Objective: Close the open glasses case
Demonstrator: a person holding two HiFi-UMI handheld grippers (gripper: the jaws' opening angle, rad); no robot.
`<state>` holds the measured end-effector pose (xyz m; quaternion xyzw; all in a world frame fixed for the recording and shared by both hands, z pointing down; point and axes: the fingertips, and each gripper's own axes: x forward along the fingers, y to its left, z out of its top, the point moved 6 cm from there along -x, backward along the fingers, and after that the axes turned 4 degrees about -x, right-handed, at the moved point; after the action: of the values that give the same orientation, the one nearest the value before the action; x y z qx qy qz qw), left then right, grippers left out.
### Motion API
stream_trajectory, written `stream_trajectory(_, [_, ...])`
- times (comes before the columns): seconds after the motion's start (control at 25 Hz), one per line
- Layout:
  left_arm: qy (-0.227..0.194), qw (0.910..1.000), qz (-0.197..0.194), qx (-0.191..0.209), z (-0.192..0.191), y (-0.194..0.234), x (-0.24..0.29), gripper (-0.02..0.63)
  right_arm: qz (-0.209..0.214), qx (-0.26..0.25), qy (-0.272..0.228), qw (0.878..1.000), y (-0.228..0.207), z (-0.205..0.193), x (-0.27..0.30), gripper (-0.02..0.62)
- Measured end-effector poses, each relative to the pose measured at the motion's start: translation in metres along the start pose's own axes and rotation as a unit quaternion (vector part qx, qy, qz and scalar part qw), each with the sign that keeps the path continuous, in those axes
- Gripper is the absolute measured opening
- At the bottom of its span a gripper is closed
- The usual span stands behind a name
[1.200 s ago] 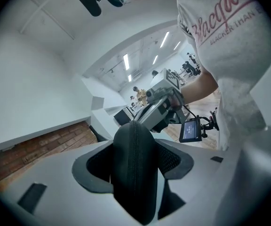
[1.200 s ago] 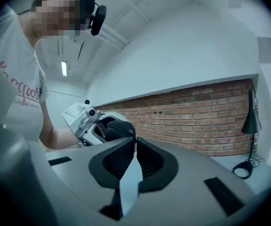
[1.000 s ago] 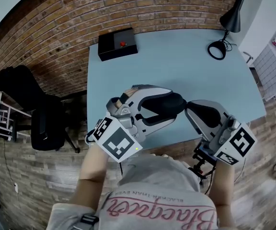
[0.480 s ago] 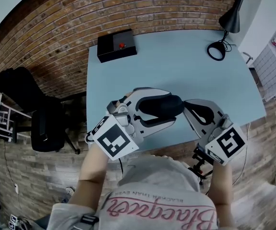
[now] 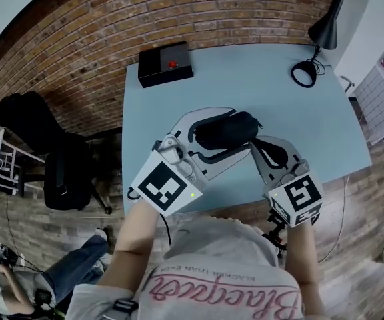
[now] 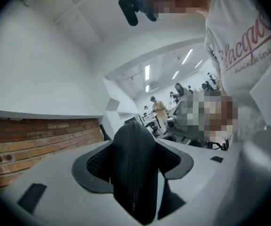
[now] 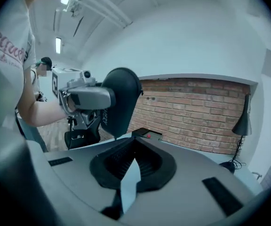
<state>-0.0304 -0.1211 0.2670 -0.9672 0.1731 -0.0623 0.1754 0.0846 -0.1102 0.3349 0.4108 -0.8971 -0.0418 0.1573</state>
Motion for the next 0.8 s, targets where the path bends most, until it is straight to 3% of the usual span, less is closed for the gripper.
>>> stream_trajectory(0.16, [0.034, 0.9979, 0.055, -0.003, -0.013, 0.007, 0.009, 0.268, -0.023, 0.013, -0.026, 0.999, -0.010, 0.007, -0.007, 0.018])
stream_trajectory(0.52, [0.040, 0.9889, 0.137, -0.042, -0.028, 0.020, 0.015, 0.268, -0.071, 0.023, -0.056, 0.996, -0.021, 0.017, -0.015, 0.017])
stream_trajectory(0.8, [0.036, 0.9832, 0.168, -0.063, -0.032, 0.016, 0.024, 0.268, -0.098, 0.026, -0.072, 0.992, -0.026, 0.021, -0.020, 0.018])
